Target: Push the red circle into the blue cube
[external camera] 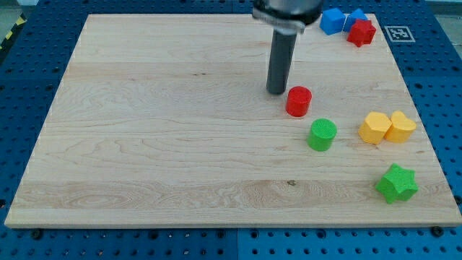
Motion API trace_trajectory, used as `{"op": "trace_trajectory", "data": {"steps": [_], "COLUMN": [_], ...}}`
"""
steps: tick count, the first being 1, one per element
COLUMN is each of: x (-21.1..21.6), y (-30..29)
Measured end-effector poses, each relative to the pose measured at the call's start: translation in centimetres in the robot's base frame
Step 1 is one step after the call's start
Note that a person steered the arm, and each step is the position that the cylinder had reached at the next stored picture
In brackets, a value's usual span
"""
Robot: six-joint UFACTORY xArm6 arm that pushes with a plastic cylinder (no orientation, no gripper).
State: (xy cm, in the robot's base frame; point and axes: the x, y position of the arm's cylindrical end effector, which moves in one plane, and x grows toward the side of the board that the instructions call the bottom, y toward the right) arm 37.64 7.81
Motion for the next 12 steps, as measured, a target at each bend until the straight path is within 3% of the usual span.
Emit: {"op": "trace_trajectory", "data": {"steps": [1,3,4,6,8,9,11,12], "x": [-2.5,7.3,8.5,-4.5,4.8,7.2,-4.0,-4.1], "y": [0.6,-4.1,-1.6,5.9,-0.6,1.6,8.6,8.7]}}
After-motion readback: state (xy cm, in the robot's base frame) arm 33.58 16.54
